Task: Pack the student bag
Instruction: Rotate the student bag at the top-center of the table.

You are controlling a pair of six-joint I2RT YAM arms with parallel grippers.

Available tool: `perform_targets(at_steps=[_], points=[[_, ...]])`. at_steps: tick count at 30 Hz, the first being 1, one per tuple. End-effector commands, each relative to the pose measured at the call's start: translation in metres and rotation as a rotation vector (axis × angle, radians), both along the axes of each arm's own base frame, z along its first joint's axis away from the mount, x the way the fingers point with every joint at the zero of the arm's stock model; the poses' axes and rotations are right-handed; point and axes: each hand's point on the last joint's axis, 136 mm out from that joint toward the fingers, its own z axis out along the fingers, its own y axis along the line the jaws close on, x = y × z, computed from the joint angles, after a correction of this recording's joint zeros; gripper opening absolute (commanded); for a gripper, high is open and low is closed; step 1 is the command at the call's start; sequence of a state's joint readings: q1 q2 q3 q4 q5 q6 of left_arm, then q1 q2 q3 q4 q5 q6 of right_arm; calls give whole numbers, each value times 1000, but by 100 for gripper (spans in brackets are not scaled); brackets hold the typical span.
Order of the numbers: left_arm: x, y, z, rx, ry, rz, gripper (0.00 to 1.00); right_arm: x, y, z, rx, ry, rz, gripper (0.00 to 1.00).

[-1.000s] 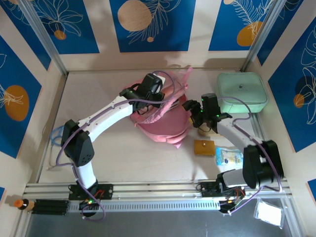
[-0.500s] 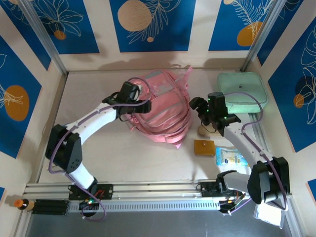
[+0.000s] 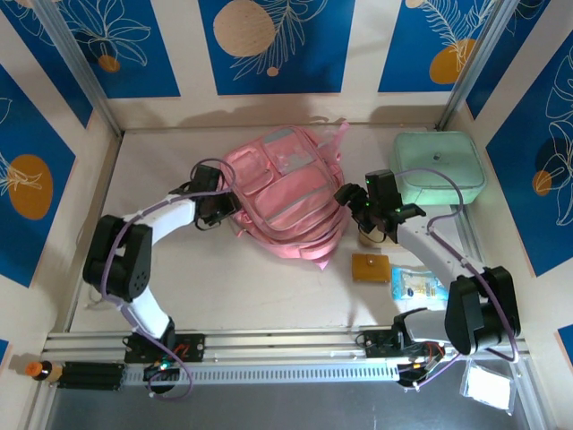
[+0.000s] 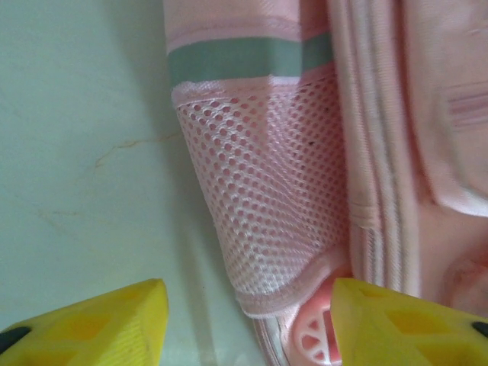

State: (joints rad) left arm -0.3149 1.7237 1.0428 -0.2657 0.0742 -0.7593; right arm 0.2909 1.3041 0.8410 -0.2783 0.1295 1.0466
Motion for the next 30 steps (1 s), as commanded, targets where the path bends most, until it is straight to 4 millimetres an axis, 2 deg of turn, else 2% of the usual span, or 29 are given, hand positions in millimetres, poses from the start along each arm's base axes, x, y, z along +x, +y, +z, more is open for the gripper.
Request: perform_targets(at_steps=[1,3,11,16,20,22,24,30], points=[[15,-4,-5,-28,15,22,54,5,15,6,38,-7,58,82],[20,-9,-8,-48,16,17,50,4,17,2,42,9,64,82],[35,-21,-7,-102,-18,2,46,0,20,-13,40,56,71,82],[34,-23,-15,-118,0,9,35,-2,22,-26,36,103,82,82],[34,-21,-14,-123,-6,14,22,-1,28,-36,48,127,111,81],[34,-20,-11,-124,-16,16,11,1,34,-40,58,133,143,77],[34,-18,-6,-125,-28,18,0,3,39,-44,62,152,170,69],[23,-11,20,-125,-72,12,0,19,51,-52,65,142,241,52]])
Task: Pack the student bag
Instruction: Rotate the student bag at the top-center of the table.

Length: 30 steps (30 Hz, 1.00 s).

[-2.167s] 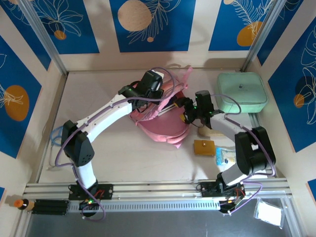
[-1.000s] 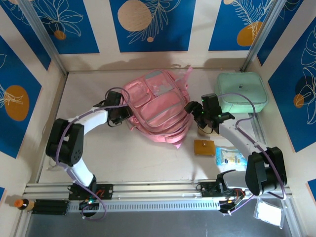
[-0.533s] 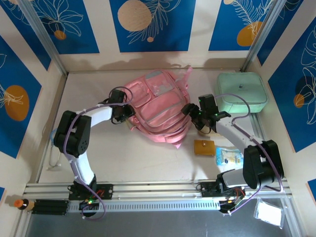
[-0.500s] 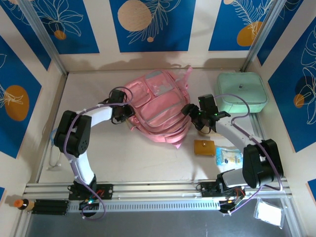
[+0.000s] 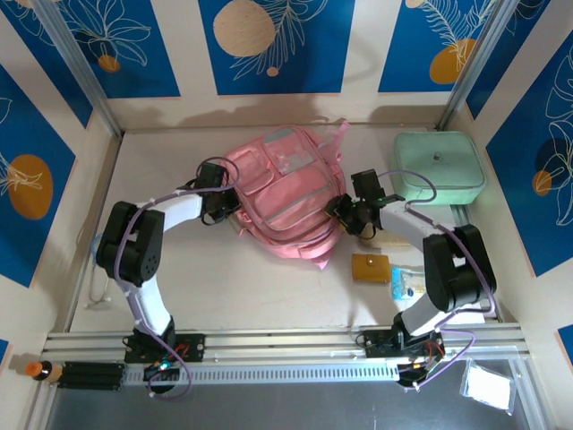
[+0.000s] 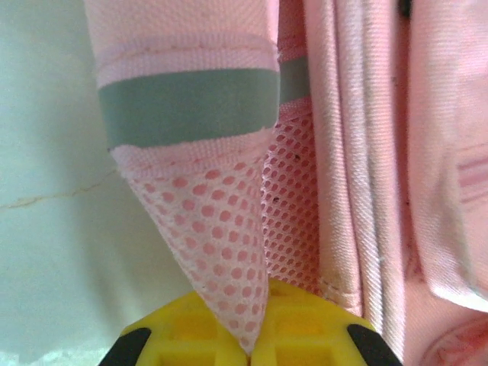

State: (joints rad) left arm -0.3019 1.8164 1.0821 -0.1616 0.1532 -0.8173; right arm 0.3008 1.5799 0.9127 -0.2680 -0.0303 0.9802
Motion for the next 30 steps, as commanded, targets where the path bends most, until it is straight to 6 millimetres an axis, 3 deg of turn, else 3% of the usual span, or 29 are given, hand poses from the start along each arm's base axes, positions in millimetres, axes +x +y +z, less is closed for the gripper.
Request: perform_targets(at_steps=[1,11,15,20,24,27,30], points=[[-4,6,33,-18,-72,-6,0,19,18,11,39,-60,85,50],[-44,-3,62,-153,-98,3,0,96,17,5,-57,-116,121,44],[-53,-5,63,-173,-103,32,0,107,7,12,-99,-156,98,55],[-49,-10,65,-218,-123,68,0,96,-31,50,-223,-202,44,74],[-44,-16,70,-251,-139,95,0,70,-46,80,-305,-226,44,77],[-41,-25,78,-234,-175,109,0,44,-28,88,-292,-219,94,76],[-38,-35,84,-230,-194,107,0,14,14,94,-244,-230,191,74]])
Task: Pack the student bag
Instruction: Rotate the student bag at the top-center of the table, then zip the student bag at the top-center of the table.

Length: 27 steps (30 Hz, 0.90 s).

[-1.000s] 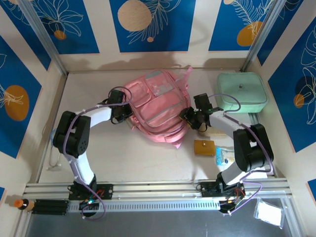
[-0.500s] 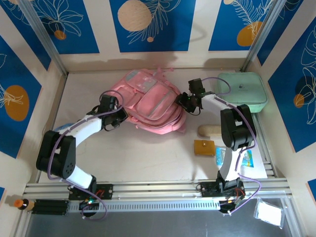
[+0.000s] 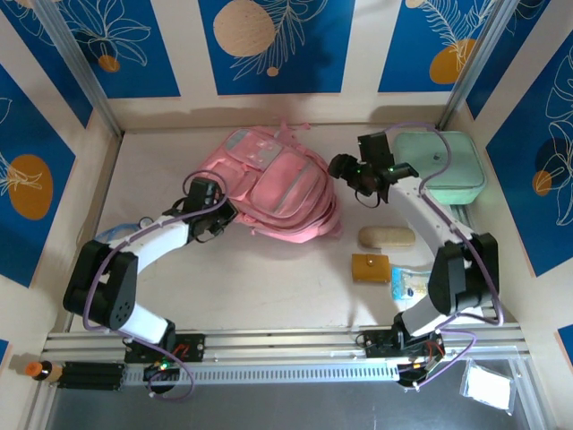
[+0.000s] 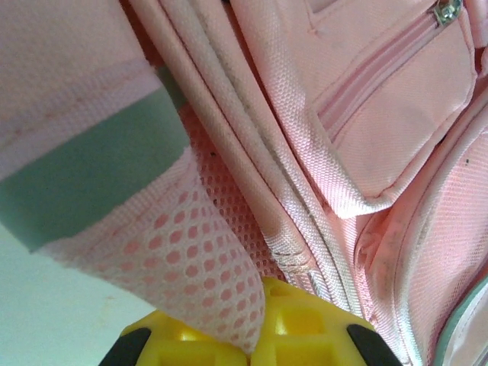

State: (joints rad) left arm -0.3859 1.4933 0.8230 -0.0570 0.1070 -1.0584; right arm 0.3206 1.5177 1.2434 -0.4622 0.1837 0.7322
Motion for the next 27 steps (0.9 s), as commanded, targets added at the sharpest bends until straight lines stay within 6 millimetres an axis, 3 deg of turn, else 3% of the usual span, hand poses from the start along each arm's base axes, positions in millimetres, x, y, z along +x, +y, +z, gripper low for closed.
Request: perform_targets(at_steps=[1,6,14,21,27], points=[[16,-29,39,-76,-123,-19,0,-49,40,-25,-30,108,116,73],[24,-47,45,-108,-150,-25,0,-93,112,-32,-2,102,241,60],[29,-67,47,-139,-152,-64,0,-121,170,-53,4,67,357,40],[27,-71,51,-135,-157,-94,0,-106,176,-81,-38,99,351,28],[24,-69,52,-118,-157,-104,0,-87,181,-92,-108,73,339,26]])
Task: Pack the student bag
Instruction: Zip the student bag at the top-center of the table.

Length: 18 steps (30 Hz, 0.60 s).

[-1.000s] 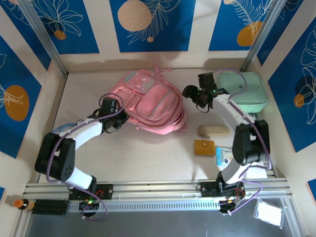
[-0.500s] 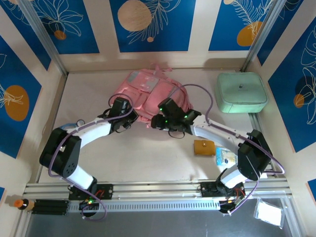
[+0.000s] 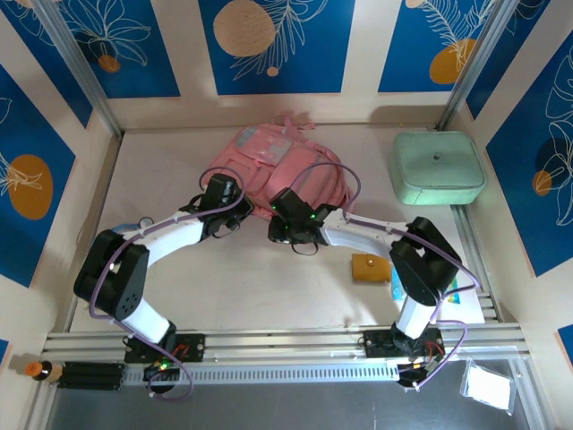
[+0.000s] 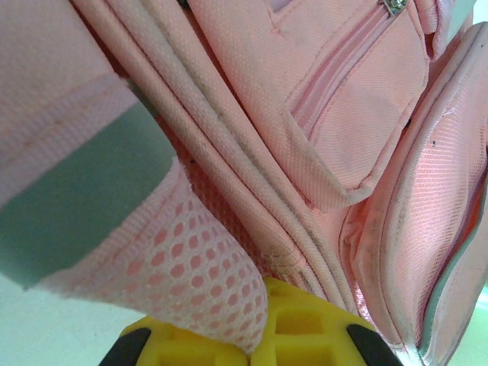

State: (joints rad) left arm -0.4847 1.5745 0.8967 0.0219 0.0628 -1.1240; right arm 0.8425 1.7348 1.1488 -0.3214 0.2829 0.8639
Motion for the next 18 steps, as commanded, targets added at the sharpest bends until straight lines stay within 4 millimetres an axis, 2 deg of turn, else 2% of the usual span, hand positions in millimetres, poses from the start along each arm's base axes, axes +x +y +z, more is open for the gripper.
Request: perform_targets(at_steps=[1,4,9,12,18], points=[[9,-25,42,-75,-108,-84,0,25,4,13,-15,-87,-24,26],[9,-25,43,-74,-108,-88,0,39,-1,10,-42,-102,-57,28],[7,-27,43,-79,-103,-99,0,52,6,17,-54,-152,-29,38],[7,-27,42,-79,-100,-101,0,57,7,19,-54,-164,-25,47],[6,-27,40,-77,-96,-103,0,59,11,19,-37,-155,-14,52]])
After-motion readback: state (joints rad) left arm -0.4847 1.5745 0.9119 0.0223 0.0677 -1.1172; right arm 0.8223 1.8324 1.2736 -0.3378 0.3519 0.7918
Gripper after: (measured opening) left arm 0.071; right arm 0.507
